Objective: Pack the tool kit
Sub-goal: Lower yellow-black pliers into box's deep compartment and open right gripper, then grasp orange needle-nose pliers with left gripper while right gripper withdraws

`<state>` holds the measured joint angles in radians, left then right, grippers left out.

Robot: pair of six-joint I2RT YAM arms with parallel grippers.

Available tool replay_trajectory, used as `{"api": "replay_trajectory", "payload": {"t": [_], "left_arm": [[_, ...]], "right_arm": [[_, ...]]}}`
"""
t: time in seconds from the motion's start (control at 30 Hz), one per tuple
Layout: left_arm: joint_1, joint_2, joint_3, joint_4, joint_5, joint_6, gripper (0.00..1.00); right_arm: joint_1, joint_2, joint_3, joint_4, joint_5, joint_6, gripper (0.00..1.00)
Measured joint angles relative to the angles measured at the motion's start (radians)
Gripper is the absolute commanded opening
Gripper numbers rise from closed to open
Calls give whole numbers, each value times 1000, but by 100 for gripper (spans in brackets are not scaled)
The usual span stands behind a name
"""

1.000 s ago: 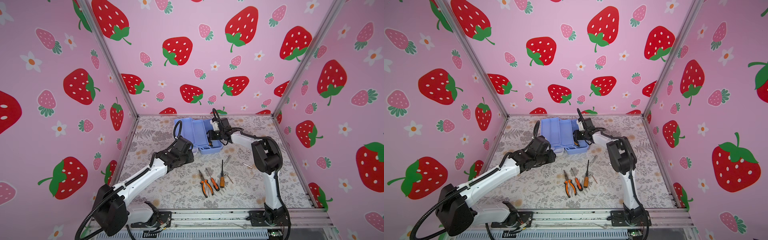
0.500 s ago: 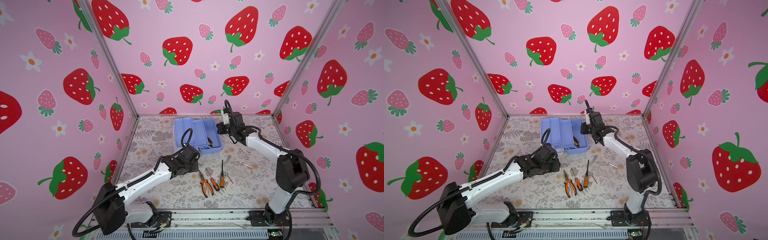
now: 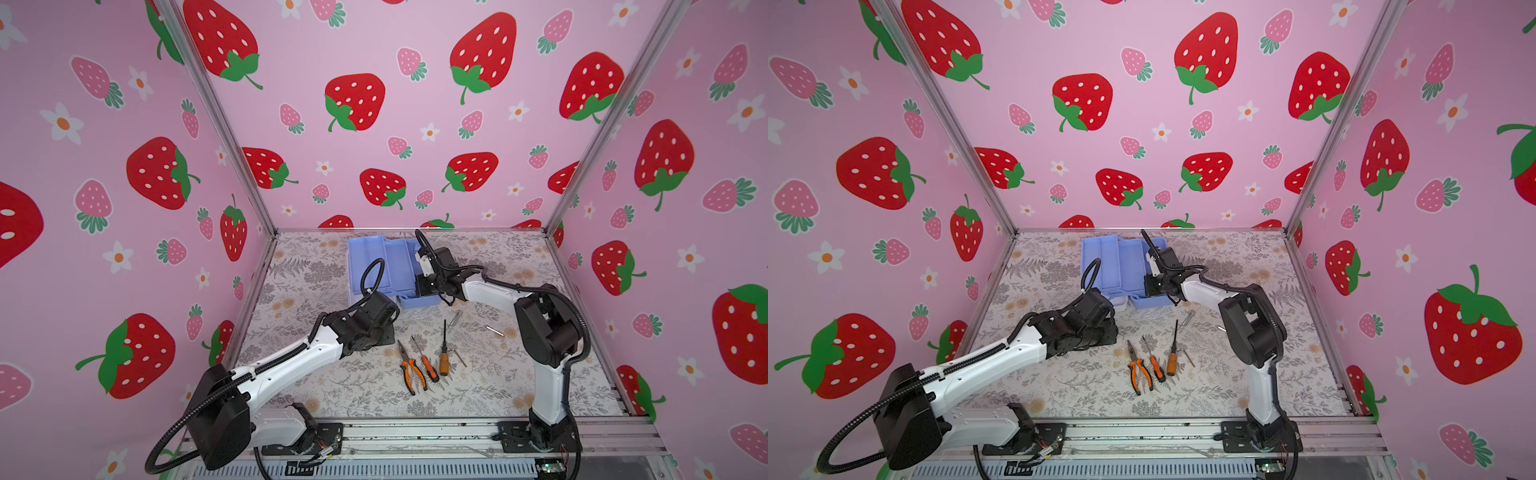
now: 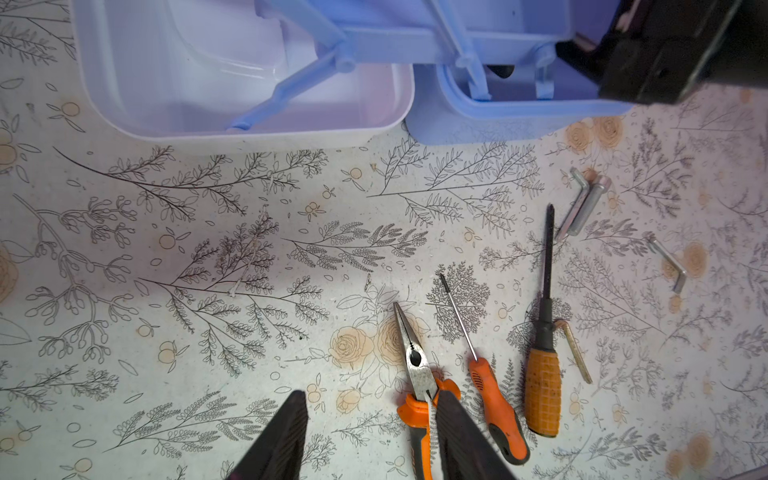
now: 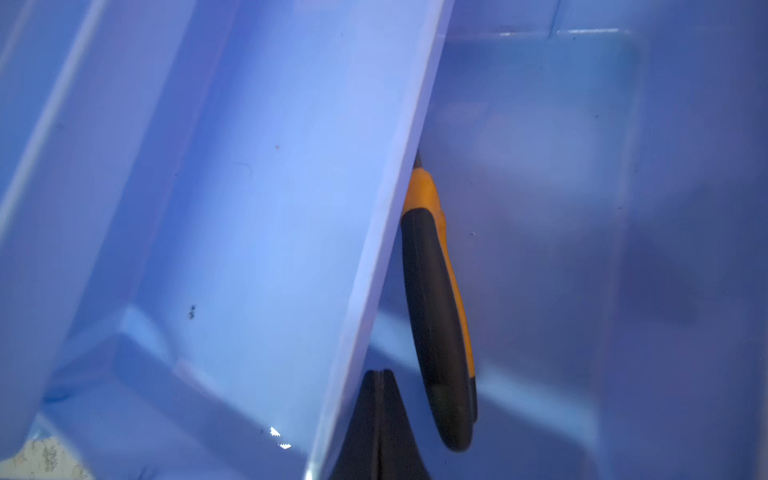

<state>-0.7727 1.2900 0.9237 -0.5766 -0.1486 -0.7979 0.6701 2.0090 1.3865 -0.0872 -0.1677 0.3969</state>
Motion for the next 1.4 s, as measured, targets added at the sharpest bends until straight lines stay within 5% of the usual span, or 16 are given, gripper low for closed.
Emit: {"api": "replay_trajectory", "payload": {"t": [0.67, 1.4], "left_arm": [[-13, 112, 0, 21, 48, -7, 60], [-216, 275, 30, -18, 64, -66, 59]], "right_arm": [[-90, 59, 47, 13, 37, 54, 0], [-92, -445, -338, 109, 21, 78, 5]]}}
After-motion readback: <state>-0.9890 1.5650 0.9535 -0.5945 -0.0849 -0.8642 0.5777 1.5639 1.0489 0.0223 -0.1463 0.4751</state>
